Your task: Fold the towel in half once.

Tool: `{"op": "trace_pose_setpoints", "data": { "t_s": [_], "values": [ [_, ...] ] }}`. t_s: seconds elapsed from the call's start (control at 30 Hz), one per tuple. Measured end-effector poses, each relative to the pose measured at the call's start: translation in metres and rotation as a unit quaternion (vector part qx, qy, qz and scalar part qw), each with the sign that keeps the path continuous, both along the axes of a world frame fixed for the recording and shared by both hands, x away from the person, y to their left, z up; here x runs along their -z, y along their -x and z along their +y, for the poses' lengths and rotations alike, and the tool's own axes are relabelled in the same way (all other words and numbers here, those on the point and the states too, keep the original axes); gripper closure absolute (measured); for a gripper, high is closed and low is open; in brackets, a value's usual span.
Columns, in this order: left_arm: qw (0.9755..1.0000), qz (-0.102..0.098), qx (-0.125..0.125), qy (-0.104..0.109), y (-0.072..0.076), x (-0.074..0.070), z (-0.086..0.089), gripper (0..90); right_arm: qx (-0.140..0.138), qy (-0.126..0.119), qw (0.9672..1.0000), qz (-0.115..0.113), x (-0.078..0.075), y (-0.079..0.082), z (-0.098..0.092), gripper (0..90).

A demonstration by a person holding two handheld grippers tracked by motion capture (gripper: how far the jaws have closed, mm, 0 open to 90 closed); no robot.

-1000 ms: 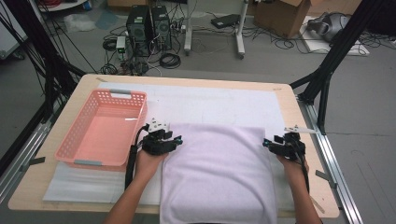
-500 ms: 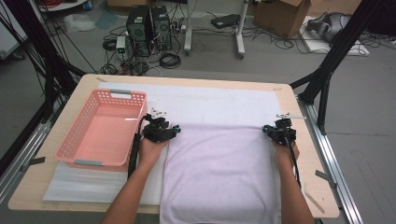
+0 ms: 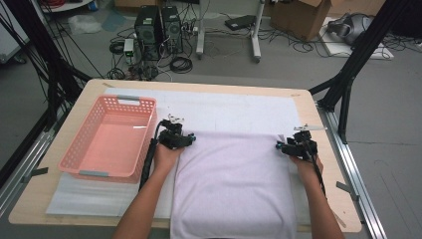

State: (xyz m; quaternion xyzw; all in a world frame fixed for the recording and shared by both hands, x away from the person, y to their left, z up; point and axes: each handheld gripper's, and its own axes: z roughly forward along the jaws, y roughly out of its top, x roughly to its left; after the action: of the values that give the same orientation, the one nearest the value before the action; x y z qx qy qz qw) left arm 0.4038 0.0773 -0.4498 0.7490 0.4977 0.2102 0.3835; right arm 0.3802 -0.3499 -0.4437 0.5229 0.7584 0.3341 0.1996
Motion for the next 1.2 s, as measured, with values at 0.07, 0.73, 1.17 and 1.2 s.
{"op": "trace_pose_setpoints", "data": {
  "t_s": [0.07,0.73,1.17,1.2],
  "values": [
    [0.9995,0.011,0.012,0.028,-0.001,0.0,0.003,69.7,0.0,-0.004,1.0,-0.001,0.0,0.001,0.001,57.4],
    [0.9919,-0.066,-0.053,0.095,-0.035,-0.026,0.012,83.8,0.013,-0.037,0.9956,-0.085,-0.026,-0.036,0.003,85.8],
    [0.9934,-0.043,-0.048,0.095,-0.071,-0.029,0.009,81.5,0.033,-0.049,0.9931,-0.102,-0.024,-0.067,0.005,84.0],
    [0.9932,-0.038,-0.046,0.1,-0.071,-0.028,0.01,77.3,0.034,-0.046,0.9937,-0.097,-0.023,-0.068,0.006,81.6]
  ]
}}
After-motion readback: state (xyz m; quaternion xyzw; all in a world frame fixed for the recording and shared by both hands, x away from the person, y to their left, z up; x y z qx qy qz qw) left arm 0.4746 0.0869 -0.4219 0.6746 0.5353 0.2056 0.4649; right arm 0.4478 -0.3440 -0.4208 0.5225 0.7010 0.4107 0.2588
